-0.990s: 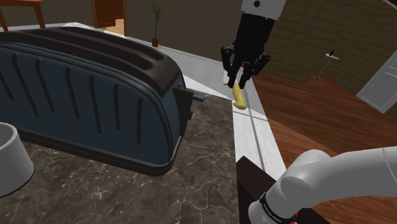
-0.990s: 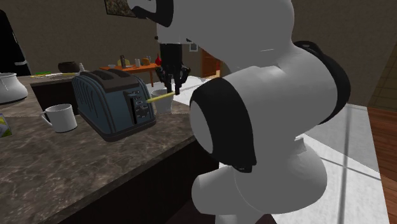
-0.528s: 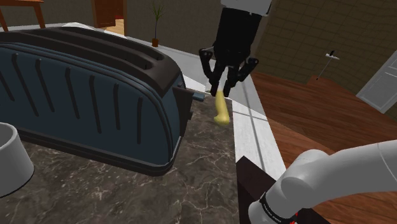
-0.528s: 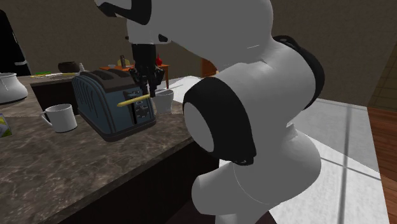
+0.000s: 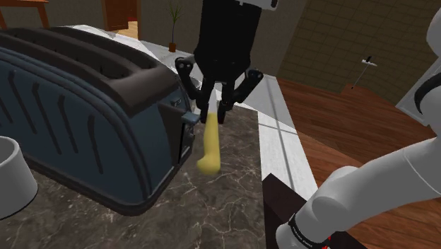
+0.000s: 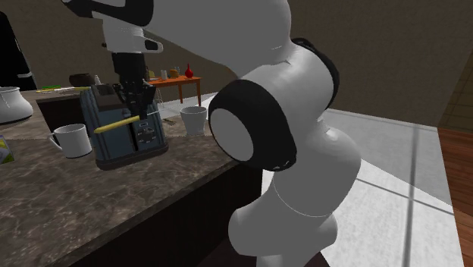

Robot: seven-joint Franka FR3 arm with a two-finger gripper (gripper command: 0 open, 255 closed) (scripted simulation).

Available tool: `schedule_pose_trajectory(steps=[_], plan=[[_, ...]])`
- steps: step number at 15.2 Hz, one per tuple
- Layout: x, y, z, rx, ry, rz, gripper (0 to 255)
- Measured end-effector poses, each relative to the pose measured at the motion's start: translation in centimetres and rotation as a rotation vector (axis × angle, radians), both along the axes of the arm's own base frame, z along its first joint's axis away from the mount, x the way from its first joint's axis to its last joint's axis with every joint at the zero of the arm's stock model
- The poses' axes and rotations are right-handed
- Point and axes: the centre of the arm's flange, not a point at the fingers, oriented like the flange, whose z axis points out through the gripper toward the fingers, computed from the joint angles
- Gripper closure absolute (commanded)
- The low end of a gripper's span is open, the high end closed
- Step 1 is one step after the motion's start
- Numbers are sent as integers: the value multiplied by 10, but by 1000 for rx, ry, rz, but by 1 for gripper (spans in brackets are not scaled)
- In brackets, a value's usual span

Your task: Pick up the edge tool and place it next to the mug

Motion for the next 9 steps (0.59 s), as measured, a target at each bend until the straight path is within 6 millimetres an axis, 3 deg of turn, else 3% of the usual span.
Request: schedule_pose_trajectory(steps=[9], plan=[[-7, 114, 4, 0, 0, 4, 255]])
